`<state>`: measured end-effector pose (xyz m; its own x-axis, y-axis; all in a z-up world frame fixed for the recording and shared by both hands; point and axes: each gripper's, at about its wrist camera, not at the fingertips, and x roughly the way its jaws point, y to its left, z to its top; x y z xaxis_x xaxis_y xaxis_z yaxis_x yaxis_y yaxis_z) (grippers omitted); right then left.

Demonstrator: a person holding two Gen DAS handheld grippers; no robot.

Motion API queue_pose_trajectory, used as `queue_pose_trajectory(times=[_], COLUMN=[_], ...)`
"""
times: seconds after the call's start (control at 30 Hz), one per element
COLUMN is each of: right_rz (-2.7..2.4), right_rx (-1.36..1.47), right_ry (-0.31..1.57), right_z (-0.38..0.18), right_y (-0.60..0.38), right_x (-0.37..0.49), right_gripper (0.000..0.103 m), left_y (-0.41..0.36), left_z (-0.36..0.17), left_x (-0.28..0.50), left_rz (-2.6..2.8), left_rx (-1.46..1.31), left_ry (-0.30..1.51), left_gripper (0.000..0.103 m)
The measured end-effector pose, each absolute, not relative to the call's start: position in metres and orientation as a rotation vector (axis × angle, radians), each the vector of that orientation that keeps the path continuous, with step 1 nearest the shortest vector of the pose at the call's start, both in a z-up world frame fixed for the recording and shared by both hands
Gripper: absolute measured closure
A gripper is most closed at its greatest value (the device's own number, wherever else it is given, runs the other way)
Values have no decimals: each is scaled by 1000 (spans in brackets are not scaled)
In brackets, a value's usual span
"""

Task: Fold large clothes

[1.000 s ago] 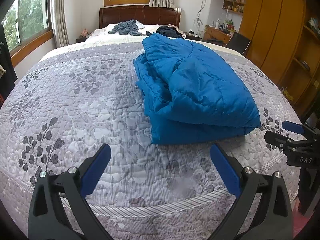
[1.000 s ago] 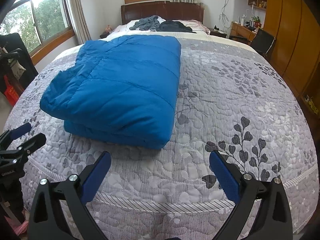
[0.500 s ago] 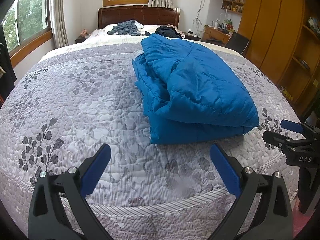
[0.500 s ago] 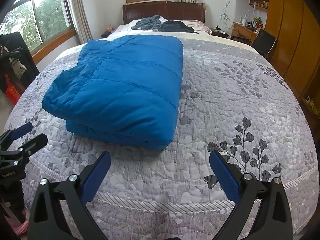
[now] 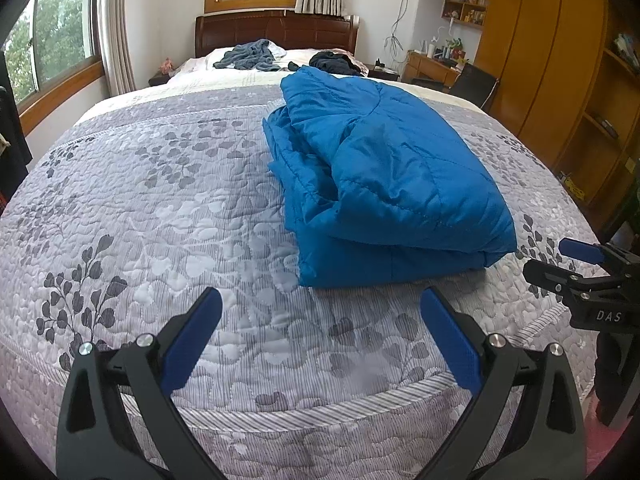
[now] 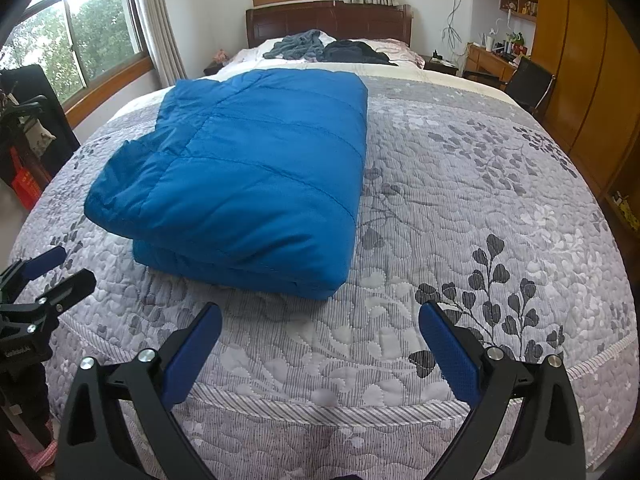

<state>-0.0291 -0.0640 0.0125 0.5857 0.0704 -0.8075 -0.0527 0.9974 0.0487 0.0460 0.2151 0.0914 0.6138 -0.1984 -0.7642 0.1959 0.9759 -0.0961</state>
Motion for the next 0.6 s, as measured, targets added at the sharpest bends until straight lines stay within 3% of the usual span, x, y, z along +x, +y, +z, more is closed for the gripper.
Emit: queue_pose_trajectory(times=[0.6], right_rz=[85], right_rx=[16], right_ry=[947], right_z=[11], right_y=[-62], right_x=[-28], right_gripper=[4], left_y=[215], left_z=[91], left_x=[46], left_rz=[-230], left_rx=[-4], left_ry=[883], left_gripper=[4])
